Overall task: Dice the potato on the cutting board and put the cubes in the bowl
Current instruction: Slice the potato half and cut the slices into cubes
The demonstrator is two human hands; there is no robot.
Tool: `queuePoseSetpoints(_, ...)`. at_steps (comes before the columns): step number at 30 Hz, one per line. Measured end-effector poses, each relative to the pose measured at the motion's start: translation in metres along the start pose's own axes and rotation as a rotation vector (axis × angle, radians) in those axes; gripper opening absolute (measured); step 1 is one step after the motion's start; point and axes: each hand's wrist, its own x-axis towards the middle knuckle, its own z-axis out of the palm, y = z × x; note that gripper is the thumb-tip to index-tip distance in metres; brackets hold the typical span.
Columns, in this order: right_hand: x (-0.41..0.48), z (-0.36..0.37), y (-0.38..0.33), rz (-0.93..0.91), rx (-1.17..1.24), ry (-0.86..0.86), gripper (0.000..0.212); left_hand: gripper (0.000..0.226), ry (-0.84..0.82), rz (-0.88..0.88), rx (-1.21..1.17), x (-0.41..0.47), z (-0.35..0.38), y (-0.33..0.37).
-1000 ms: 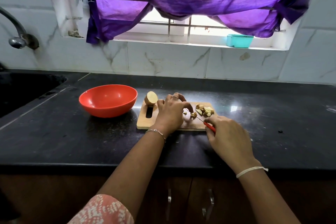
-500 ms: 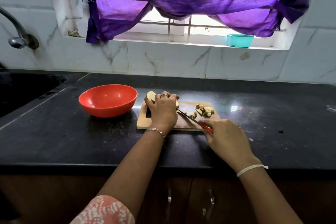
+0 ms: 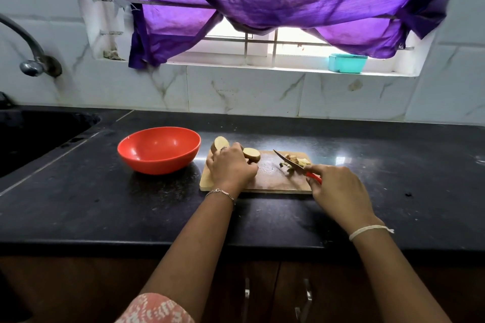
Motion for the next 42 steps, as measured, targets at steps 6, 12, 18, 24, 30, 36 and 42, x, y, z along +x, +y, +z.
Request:
queuePoseSetpoints(6, -0.007, -0.003, -0.002, -0.013, 0.025, -0.001, 0.032, 0.039, 0.003, -0.005, -0.062, 0.002, -0.003, -0.004)
queuePoseSetpoints(12, -0.014, -0.004, -0.007, -0.058, 0.004, -0.032, 0.034, 0.041, -0.007, -0.016, -0.113, 0.004, -0.004, -0.006)
queuePoseSetpoints(18, -0.007, 0.003, -0.009, -0.014, -0.003, 0.015, 0.034, 0.050, -0.088, 0.027, -0.053, 0.006, -0.006, -0.012)
queuePoseSetpoints(24, -0.012, 0.015, -0.016, 0.046, 0.262, 0.074, 0.031, 0.056, -0.107, 0.055, -0.062, 0.008, -0.007, -0.013)
queuePoseSetpoints(30, -0.013, 0.024, -0.012, 0.068, 0.427, 0.064, 0.027, 0.065, -0.152, 0.096, -0.133, 0.005, -0.016, -0.014)
queuePoseSetpoints(36, -0.010, 0.022, -0.005, 0.129, 0.578, 0.029, 0.028, 0.058, -0.267, 0.158, -0.215, 0.005, -0.026, -0.023)
queuePoseSetpoints(42, -0.020, 0.017, -0.008, 0.100, 0.513, 0.012, 0.040, 0.050, -0.388, 0.184, -0.311, 0.007, -0.018, -0.019)
